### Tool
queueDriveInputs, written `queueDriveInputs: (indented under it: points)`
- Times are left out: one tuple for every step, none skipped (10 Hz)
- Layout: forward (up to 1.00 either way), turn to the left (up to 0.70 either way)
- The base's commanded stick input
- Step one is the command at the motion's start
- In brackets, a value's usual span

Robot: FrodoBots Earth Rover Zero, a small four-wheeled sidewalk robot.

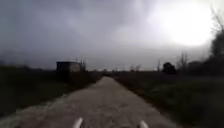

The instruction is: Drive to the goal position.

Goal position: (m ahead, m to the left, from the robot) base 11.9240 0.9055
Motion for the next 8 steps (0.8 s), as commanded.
queueDriveInputs:
  points:
    - [0.70,0.00]
    - [0.70,0.00]
    - [0.70,0.00]
    - [0.70,0.00]
    - [0.70,0.00]
    - [0.70,0.00]
    - [0.70,0.00]
    - [0.70,0.00]
